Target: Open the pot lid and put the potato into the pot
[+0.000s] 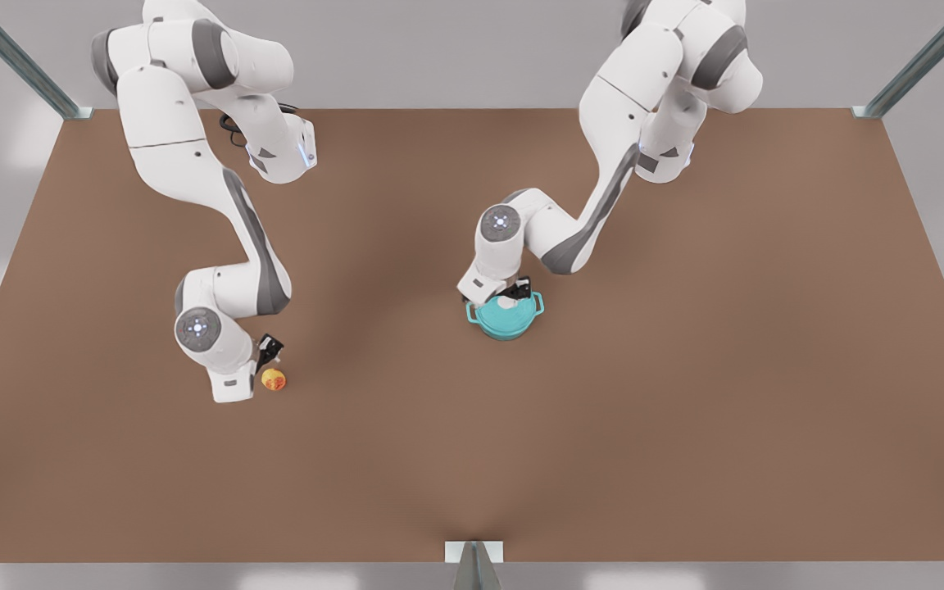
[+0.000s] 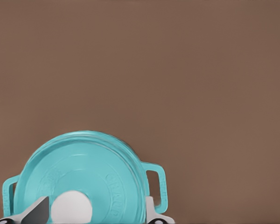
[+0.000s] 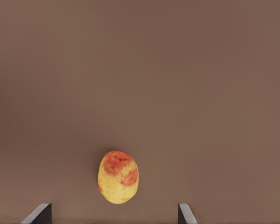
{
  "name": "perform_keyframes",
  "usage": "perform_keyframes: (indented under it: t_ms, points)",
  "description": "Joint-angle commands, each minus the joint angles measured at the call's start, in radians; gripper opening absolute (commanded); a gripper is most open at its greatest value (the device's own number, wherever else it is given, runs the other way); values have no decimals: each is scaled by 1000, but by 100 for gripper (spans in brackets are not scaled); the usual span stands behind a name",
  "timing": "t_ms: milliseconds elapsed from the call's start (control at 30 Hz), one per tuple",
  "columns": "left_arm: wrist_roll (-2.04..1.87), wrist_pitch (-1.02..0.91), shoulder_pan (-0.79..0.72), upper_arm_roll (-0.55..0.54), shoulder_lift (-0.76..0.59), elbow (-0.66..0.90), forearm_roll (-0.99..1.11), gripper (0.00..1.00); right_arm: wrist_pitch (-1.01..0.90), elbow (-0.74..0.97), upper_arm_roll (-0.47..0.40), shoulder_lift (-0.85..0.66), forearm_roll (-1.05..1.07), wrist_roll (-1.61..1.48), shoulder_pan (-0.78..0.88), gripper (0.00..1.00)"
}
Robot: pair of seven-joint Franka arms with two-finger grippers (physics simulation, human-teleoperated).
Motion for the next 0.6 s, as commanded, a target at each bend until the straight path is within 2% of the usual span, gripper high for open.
perform_keyframes:
  t_ms: [0,300,333,400,467,567]
  points:
    - [-107,20,1,1,-7,-18,4,100,-28,1,0,6,26,-163,0,100]
    - [-107,31,-1,1,-16,-69,29,100,32,21,2,97,51,-120,1,100]
    - [-107,31,-1,1,-16,-69,29,94,36,25,2,101,51,-121,0,100]
    - [-107,31,1,1,-15,-69,29,74,41,29,0,112,49,-123,-5,100]
    - [-107,31,1,1,-15,-67,29,45,41,39,0,112,49,-128,-5,100]
    - [-107,31,1,1,-16,-66,29,33,41,68,0,134,46,-144,-20,100]
